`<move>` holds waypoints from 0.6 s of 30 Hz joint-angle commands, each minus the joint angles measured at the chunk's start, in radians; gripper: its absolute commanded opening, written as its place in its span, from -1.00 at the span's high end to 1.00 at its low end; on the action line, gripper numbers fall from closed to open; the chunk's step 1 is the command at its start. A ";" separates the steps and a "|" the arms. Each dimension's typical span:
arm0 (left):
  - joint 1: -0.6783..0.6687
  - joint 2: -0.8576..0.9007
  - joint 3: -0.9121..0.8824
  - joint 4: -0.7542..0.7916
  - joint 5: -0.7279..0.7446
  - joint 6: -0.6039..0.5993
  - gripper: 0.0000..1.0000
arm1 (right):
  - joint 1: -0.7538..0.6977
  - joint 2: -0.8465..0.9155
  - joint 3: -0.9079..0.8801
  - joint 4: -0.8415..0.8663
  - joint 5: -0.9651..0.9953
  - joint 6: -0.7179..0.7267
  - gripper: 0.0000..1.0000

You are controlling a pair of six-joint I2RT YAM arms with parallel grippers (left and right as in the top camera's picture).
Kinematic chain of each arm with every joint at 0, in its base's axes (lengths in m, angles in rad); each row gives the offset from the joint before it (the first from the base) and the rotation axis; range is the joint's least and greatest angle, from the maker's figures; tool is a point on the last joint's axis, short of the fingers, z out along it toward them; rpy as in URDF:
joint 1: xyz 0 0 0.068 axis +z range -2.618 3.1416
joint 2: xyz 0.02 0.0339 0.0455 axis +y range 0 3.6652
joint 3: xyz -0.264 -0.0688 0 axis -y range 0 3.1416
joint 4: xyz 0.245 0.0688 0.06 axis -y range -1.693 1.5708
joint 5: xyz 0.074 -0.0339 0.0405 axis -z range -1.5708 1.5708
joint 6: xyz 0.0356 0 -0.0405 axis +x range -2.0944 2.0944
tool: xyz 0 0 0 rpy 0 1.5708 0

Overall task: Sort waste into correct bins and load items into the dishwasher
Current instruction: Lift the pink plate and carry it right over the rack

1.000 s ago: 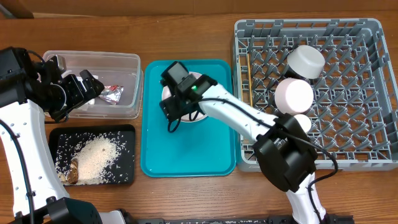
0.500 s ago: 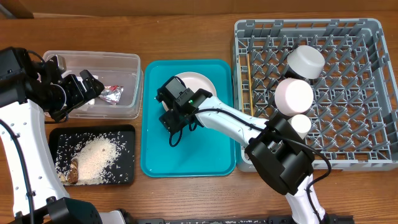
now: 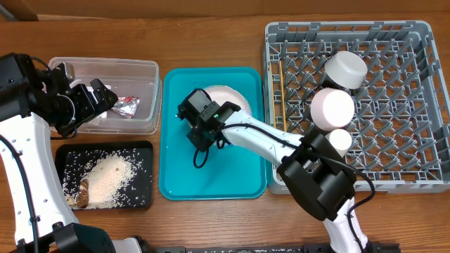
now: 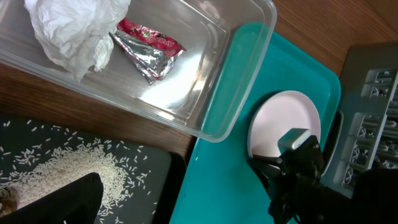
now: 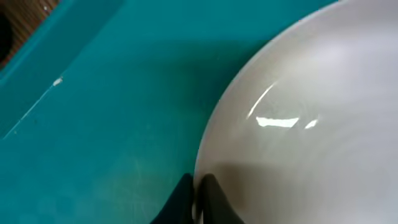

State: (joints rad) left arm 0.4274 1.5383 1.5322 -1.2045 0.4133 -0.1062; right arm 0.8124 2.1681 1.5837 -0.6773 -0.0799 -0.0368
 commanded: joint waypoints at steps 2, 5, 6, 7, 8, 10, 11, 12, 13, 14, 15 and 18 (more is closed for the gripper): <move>-0.002 -0.007 0.017 0.001 -0.006 -0.014 -1.00 | -0.001 -0.005 0.014 -0.019 -0.055 0.003 0.92; -0.002 -0.007 0.017 0.001 -0.006 -0.014 -1.00 | -0.006 -0.040 0.081 -0.068 -0.110 0.003 0.92; -0.002 -0.007 0.017 0.001 -0.006 -0.013 -1.00 | -0.010 -0.055 0.101 -0.084 -0.130 0.003 0.92; -0.002 -0.007 0.017 0.001 -0.006 -0.014 -1.00 | -0.016 -0.085 0.134 -0.114 -0.166 0.003 0.92; -0.002 -0.007 0.017 0.002 -0.006 -0.014 -1.00 | -0.023 -0.116 0.161 -0.140 -0.195 0.005 0.92; -0.002 -0.007 0.017 0.001 -0.006 -0.014 -1.00 | -0.045 -0.203 0.216 -0.201 -0.254 0.015 0.92; -0.002 -0.007 0.017 0.001 -0.006 -0.014 -1.00 | -0.055 -0.240 0.230 -0.220 -0.271 0.016 0.92; -0.002 -0.007 0.017 0.001 -0.006 -0.014 -1.00 | -0.068 -0.275 0.240 -0.232 -0.283 0.024 0.92; -0.002 -0.007 0.017 0.001 -0.006 -0.014 -1.00 | -0.083 -0.314 0.248 -0.242 -0.288 0.039 0.92; -0.002 -0.007 0.017 0.001 -0.006 -0.014 -1.00 | -0.105 -0.360 0.252 -0.252 -0.289 0.051 0.92; -0.002 -0.007 0.017 0.001 -0.006 -0.014 -1.00 | -0.126 -0.400 0.252 -0.257 -0.289 0.068 0.92; -0.002 -0.007 0.017 0.001 -0.006 -0.014 -1.00 | -0.229 -0.515 0.252 -0.300 -0.289 0.153 0.92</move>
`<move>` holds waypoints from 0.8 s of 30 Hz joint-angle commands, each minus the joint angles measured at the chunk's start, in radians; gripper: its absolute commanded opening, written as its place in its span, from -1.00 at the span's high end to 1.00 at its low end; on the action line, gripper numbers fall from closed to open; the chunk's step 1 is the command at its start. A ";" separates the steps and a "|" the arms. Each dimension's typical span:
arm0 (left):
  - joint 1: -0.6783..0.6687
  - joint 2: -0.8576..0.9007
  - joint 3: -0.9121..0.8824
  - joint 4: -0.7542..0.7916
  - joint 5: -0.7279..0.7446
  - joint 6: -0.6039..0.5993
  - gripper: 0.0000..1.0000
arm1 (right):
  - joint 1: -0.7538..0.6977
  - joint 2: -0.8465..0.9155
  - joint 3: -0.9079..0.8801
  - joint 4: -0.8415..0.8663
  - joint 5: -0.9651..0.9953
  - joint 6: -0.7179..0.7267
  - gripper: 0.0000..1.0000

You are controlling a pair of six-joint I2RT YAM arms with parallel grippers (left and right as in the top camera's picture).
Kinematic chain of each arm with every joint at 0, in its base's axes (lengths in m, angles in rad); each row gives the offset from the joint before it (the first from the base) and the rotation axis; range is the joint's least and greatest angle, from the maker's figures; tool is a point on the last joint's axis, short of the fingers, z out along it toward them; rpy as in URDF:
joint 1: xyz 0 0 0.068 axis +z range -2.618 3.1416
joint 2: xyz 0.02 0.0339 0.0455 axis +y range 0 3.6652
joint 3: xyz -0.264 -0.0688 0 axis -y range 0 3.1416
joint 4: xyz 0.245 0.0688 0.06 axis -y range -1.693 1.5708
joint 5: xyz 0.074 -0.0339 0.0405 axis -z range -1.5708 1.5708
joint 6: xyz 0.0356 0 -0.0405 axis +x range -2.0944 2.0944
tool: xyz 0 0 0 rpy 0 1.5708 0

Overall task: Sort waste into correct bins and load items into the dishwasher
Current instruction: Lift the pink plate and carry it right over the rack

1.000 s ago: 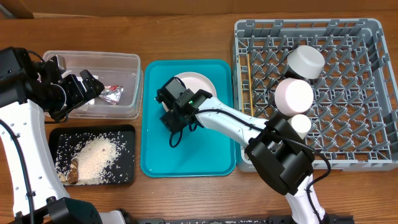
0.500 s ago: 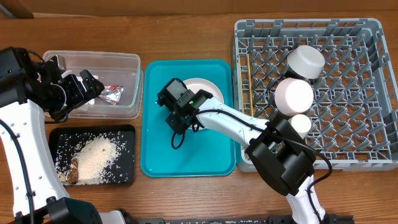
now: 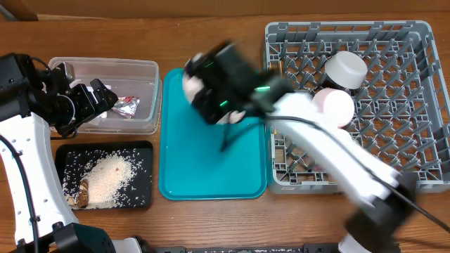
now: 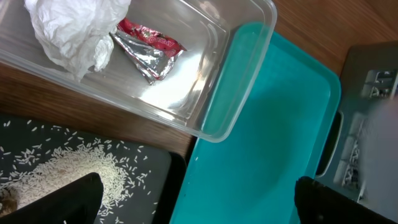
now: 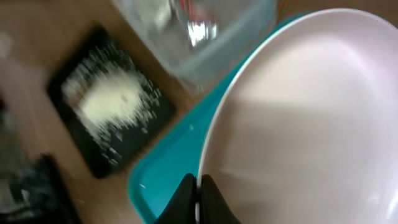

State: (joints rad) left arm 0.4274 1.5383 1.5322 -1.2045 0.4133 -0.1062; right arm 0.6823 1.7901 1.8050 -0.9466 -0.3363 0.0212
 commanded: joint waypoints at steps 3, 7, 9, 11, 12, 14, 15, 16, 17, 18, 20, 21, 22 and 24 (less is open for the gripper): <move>-0.002 -0.007 0.017 0.001 -0.006 -0.014 -1.00 | -0.230 -0.215 0.030 -0.092 -0.043 0.189 0.92; -0.002 -0.007 0.017 0.002 -0.006 -0.014 -1.00 | -0.469 -0.235 0.022 -0.180 -0.292 0.190 0.92; -0.002 -0.007 0.017 0.001 -0.006 -0.014 -1.00 | -0.549 -0.230 -0.007 -0.182 -0.415 0.185 0.92; -0.002 -0.007 0.017 0.001 -0.006 -0.014 -1.00 | -0.619 -0.222 -0.047 -0.166 -0.526 0.185 0.92; -0.002 -0.007 0.017 0.001 -0.006 -0.014 -1.00 | -0.644 -0.221 -0.068 -0.151 -0.573 0.185 0.92; -0.002 -0.007 0.017 0.001 -0.006 -0.014 -1.00 | -0.695 -0.220 -0.128 -0.101 -0.695 0.185 0.92; -0.002 -0.007 0.017 0.002 -0.006 -0.014 -1.00 | -0.711 -0.220 -0.153 -0.077 -0.739 0.185 0.92; -0.002 -0.007 0.017 0.001 -0.006 -0.014 -1.00 | -0.729 -0.220 -0.183 -0.050 -0.772 0.185 0.92; -0.002 -0.007 0.017 0.001 -0.006 -0.014 -1.00 | -0.744 -0.220 -0.211 -0.028 -0.780 0.185 0.92; -0.002 -0.007 0.017 0.002 -0.006 -0.014 -1.00 | -0.755 -0.220 -0.236 -0.007 -0.780 0.186 0.92; -0.002 -0.007 0.017 0.001 -0.006 -0.014 -1.00 | -0.770 -0.220 -0.294 0.035 -0.780 0.186 0.92; -0.002 -0.007 0.017 0.001 -0.006 -0.013 -1.00 | -0.773 -0.220 -0.322 0.058 -0.780 0.189 0.92; -0.002 -0.007 0.017 0.001 -0.006 -0.013 -1.00 | -0.775 -0.220 -0.341 0.074 -0.780 0.189 0.92; -0.002 -0.007 0.017 0.001 -0.006 -0.014 -1.00 | -0.776 -0.220 -0.410 0.148 -0.777 0.189 0.92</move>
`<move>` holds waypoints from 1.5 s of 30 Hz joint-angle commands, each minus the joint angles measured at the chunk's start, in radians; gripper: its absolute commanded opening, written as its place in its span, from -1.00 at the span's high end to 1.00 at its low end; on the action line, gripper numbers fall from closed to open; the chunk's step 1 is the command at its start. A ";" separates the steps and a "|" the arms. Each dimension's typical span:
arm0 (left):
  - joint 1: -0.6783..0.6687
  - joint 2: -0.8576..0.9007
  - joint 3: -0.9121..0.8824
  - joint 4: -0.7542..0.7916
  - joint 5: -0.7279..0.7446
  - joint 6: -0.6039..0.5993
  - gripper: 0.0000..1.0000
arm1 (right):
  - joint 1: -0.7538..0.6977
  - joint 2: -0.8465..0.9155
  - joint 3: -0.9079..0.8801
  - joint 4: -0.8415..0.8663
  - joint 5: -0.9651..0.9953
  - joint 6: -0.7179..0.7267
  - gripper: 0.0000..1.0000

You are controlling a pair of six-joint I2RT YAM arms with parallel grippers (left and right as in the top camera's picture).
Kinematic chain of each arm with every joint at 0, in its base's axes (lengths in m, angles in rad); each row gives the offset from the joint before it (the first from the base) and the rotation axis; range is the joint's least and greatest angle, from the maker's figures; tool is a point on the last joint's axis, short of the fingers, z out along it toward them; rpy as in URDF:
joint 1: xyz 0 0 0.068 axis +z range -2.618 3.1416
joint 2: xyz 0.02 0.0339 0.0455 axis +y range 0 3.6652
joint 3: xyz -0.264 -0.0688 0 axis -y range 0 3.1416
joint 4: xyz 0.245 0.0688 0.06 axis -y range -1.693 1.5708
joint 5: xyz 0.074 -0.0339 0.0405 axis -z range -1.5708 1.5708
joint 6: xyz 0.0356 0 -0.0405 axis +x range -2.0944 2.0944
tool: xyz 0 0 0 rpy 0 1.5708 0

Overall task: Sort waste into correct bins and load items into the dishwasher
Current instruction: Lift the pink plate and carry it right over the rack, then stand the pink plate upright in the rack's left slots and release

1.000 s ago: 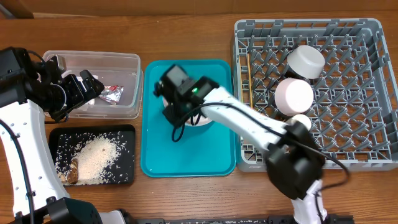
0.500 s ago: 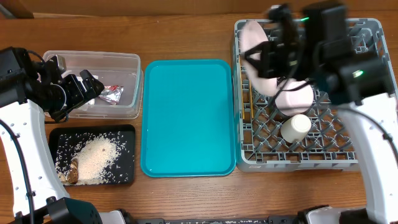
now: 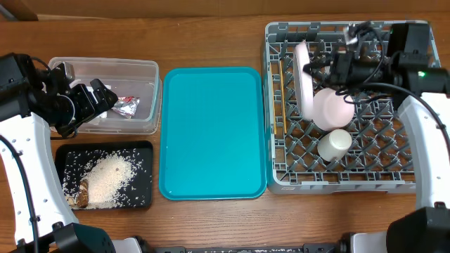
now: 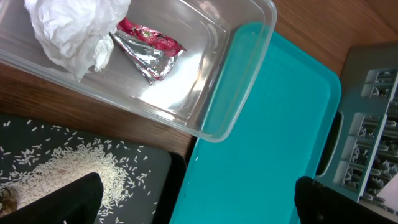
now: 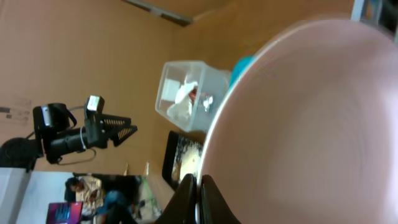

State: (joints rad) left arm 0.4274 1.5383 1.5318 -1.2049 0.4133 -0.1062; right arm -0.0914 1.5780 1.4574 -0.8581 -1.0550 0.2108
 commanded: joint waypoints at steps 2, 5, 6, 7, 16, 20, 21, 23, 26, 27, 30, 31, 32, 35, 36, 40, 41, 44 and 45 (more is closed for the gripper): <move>-0.002 -0.007 0.017 0.002 -0.006 -0.014 -1.00 | -0.002 -0.007 -0.089 0.093 -0.024 0.000 0.92; -0.002 -0.007 0.017 0.002 -0.006 -0.014 -1.00 | -0.002 -0.007 -0.108 0.106 0.081 0.000 0.92; -0.002 -0.007 0.017 0.002 -0.006 -0.014 -1.00 | -0.002 -0.007 -0.109 0.104 0.126 0.000 0.92; -0.002 -0.007 0.017 0.002 -0.006 -0.014 -1.00 | -0.002 -0.007 -0.109 0.101 0.158 0.000 0.92; -0.002 -0.007 0.017 0.002 -0.006 -0.014 -1.00 | -0.002 -0.007 -0.109 0.101 0.205 -0.001 0.92; -0.002 -0.007 0.017 0.002 -0.006 -0.014 -1.00 | -0.002 -0.007 -0.109 0.101 0.272 -0.001 0.08; -0.002 -0.007 0.017 0.002 -0.006 -0.014 -1.00 | -0.002 -0.007 -0.109 0.098 0.289 -0.001 -0.14; -0.002 -0.007 0.017 0.002 -0.006 -0.014 -1.00 | -0.002 -0.007 -0.109 0.090 0.325 -0.001 -0.46; -0.002 -0.007 0.017 0.002 -0.006 -0.014 -1.00 | -0.002 -0.007 -0.109 0.066 0.388 -0.001 -0.85; -0.002 -0.007 0.017 0.002 -0.006 -0.014 -1.00 | -0.002 -0.007 -0.109 0.056 0.414 -0.001 -0.98; -0.002 -0.007 0.017 0.002 -0.006 -0.014 -1.00 | -0.002 -0.007 -0.109 0.045 0.470 -0.001 -1.00; -0.002 -0.007 0.017 0.002 -0.006 -0.014 -1.00 | -0.002 -0.007 -0.109 0.045 0.478 -0.001 -1.00; -0.002 -0.007 0.017 0.002 -0.006 -0.014 -1.00 | -0.002 -0.007 -0.109 0.050 0.478 -0.001 -1.00; -0.002 -0.007 0.017 0.002 -0.006 -0.014 -1.00 | -0.002 -0.010 -0.087 0.040 0.431 -0.001 -1.00; -0.002 -0.007 0.017 0.002 -0.006 -0.014 -1.00 | -0.002 -0.014 -0.074 0.033 0.426 0.000 -1.00; -0.002 -0.007 0.017 0.002 -0.006 -0.014 -1.00 | -0.002 -0.068 -0.004 -0.028 0.519 0.000 -1.00; -0.002 -0.007 0.017 0.002 -0.006 -0.014 -1.00 | -0.002 -0.084 0.008 -0.038 0.535 0.000 -1.00; -0.002 -0.007 0.017 0.002 -0.006 -0.013 -1.00 | -0.002 -0.150 0.019 -0.043 0.539 0.000 -1.00; -0.002 -0.007 0.017 0.002 -0.006 -0.013 -1.00 | -0.002 -0.173 0.019 -0.050 0.539 0.000 -1.00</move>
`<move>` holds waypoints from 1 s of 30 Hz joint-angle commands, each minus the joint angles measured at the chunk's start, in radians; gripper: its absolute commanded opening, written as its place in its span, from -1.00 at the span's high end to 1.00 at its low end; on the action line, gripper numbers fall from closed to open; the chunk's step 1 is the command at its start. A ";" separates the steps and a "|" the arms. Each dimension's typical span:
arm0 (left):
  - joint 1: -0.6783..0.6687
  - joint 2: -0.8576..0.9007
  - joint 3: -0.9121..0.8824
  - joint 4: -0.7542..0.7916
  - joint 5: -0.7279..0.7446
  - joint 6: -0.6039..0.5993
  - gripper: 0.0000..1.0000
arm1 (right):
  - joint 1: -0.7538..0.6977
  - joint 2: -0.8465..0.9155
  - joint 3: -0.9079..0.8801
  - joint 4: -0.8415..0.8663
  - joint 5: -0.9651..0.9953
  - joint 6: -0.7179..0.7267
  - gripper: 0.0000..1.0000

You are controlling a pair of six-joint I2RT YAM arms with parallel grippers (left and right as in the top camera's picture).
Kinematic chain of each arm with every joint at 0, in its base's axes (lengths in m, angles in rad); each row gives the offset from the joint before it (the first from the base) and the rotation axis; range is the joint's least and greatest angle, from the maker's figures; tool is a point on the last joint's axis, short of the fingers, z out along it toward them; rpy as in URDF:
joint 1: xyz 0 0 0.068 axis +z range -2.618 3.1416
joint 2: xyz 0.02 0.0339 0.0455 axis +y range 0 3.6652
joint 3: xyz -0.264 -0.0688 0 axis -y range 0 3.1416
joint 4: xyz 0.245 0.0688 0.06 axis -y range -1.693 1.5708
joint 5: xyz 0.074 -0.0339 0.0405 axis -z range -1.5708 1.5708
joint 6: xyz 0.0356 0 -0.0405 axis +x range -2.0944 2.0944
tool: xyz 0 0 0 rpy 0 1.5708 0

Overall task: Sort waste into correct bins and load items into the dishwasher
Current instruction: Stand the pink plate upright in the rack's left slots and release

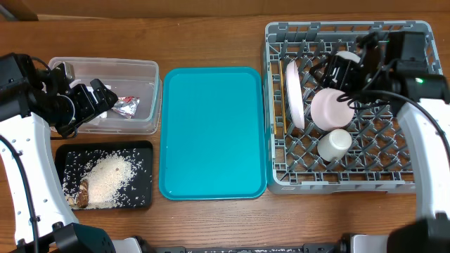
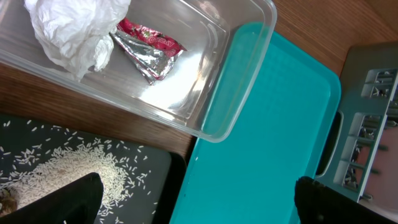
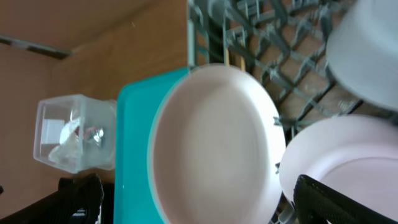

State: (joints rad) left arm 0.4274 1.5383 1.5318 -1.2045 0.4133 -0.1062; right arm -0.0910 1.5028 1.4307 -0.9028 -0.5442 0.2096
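Note:
A white plate [image 1: 294, 95] stands on edge in the left part of the grey dish rack [image 1: 394, 184]; the right wrist view shows its face [image 3: 214, 143]. My right gripper [image 1: 326, 70] hangs open just right of the plate, and its fingers [image 3: 84, 199] are spread wide, clear of the plate. Over the clear bin [image 1: 140, 67] my left gripper [image 1: 105, 98] is open and empty. That bin [image 2: 249, 37] holds a crumpled tissue [image 2: 68, 31] and a red-and-foil wrapper [image 2: 149, 53].
The rack also holds a pink bowl [image 1: 330, 109], a white cup [image 1: 334, 144] and another white vessel [image 1: 348, 56] partly under my right gripper. The teal tray [image 1: 211, 133] lies bare between bins and rack. A black tray [image 1: 105, 176] holds rice.
My right gripper was shut on the plate, holding it upright over the rack. Now the plate stands in the rack's left rows and the gripper is open beside it. The left arm has not moved.
My right gripper was shut on the plate's rim on the teal tray. Then it held the plate above the tray, and later upright over the rack. Now the plate stands in the rack, let go, and the tray is bare.

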 commanded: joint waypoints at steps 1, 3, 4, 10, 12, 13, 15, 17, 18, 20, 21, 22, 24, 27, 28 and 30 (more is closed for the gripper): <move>-0.002 -0.007 0.017 0.001 -0.006 -0.014 -1.00 | -0.002 -0.112 0.046 -0.016 0.028 0.001 -1.00; -0.002 -0.007 0.017 0.001 -0.006 -0.014 -1.00 | -0.002 -0.132 0.046 -0.039 0.028 0.001 -1.00; -0.002 -0.007 0.017 0.001 -0.006 -0.014 -1.00 | -0.002 -0.134 0.045 -0.039 0.028 0.001 -1.00; -0.002 -0.007 0.017 0.001 -0.006 -0.014 -1.00 | -0.002 -0.128 0.045 -0.039 0.028 0.001 -1.00; -0.002 -0.007 0.017 0.001 -0.006 -0.014 -1.00 | -0.002 -0.128 0.045 -0.039 0.028 0.001 -1.00; -0.002 -0.007 0.017 0.001 -0.006 -0.014 -1.00 | -0.002 -0.128 0.045 -0.039 0.028 0.001 -1.00; -0.002 -0.007 0.017 0.001 -0.006 -0.014 -1.00 | -0.002 -0.128 0.045 -0.039 0.028 0.001 -1.00; -0.002 -0.007 0.017 0.001 -0.006 -0.014 -1.00 | -0.002 -0.128 0.045 -0.039 0.028 0.001 -0.99; -0.002 -0.007 0.017 0.001 -0.006 -0.014 -1.00 | -0.002 -0.128 0.045 -0.039 0.028 0.001 -1.00; -0.002 -0.007 0.017 0.001 -0.006 -0.013 -1.00 | -0.002 -0.128 0.045 -0.039 0.028 0.001 -1.00; -0.002 -0.007 0.017 0.001 -0.006 -0.013 -1.00 | -0.002 -0.128 0.045 -0.039 0.028 0.000 -1.00; -0.002 -0.007 0.017 0.001 -0.006 -0.014 -1.00 | -0.002 -0.128 0.044 -0.039 0.032 0.000 -1.00; -0.002 -0.007 0.017 0.002 -0.006 -0.014 -1.00 | -0.002 -0.128 0.042 -0.043 0.052 0.000 -1.00; -0.002 -0.007 0.017 0.001 -0.006 -0.014 -1.00 | -0.002 -0.152 0.042 -0.043 0.067 0.000 -1.00; -0.002 -0.007 0.017 0.001 -0.006 -0.014 -1.00 | -0.002 -0.167 0.042 -0.042 0.074 0.000 -1.00; -0.002 -0.007 0.017 0.002 -0.006 -0.014 -1.00 | -0.002 -0.216 0.042 -0.042 0.074 0.000 -1.00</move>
State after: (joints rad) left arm 0.4274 1.5383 1.5318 -1.2045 0.4133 -0.1062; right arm -0.0910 1.3689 1.4593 -0.9504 -0.4927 0.2096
